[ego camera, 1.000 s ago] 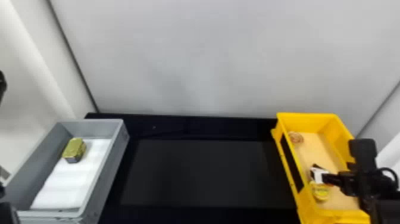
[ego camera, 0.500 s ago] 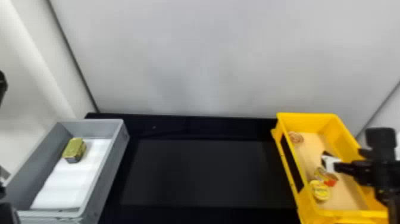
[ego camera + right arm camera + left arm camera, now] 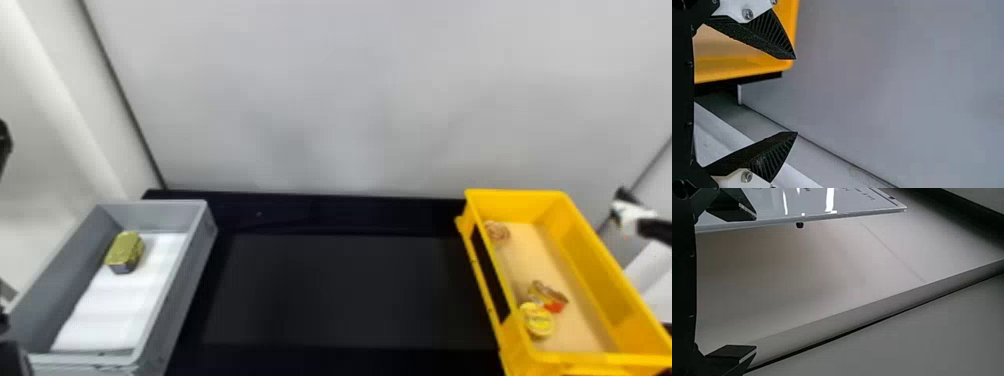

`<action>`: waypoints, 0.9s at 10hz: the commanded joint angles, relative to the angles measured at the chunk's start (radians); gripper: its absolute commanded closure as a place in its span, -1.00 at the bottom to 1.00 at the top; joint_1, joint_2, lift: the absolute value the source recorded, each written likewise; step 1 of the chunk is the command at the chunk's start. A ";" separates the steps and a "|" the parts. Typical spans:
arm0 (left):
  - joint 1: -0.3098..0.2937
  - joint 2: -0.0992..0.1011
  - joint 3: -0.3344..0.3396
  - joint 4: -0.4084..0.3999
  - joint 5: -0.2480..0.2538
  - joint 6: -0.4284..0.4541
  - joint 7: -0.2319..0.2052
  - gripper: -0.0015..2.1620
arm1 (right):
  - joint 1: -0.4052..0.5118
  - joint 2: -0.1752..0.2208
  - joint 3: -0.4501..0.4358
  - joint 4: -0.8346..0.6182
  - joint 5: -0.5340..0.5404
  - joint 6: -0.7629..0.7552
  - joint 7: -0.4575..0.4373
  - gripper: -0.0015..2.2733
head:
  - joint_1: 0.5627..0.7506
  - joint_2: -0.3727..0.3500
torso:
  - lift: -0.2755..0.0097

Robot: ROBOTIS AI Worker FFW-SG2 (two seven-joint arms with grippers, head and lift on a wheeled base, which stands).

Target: Pick up the round yellow can and place it in the yellow rectangular box

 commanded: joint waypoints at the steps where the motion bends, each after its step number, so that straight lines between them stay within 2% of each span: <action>1: -0.001 -0.003 -0.002 0.000 0.000 0.003 0.000 -0.91 | -0.018 -0.008 -0.054 -0.067 0.004 -0.046 0.030 -0.89 | 0.39 0.07 | 0.51; 2: -0.001 -0.003 -0.002 0.002 0.000 0.003 0.000 -0.91 | -0.024 -0.012 -0.084 -0.080 0.000 -0.086 0.062 -0.89 | 0.39 0.07 | 0.51; 5: -0.001 -0.003 -0.003 0.005 0.000 0.003 0.000 -0.91 | -0.044 -0.029 -0.189 -0.163 -0.011 -0.106 0.082 -0.89 | 0.39 0.07 | 0.51; 9: -0.001 -0.003 0.004 0.003 0.003 0.003 0.000 -0.91 | -0.038 -0.040 -0.272 -0.215 -0.073 -0.163 0.050 -0.89 | 0.39 0.07 | 0.51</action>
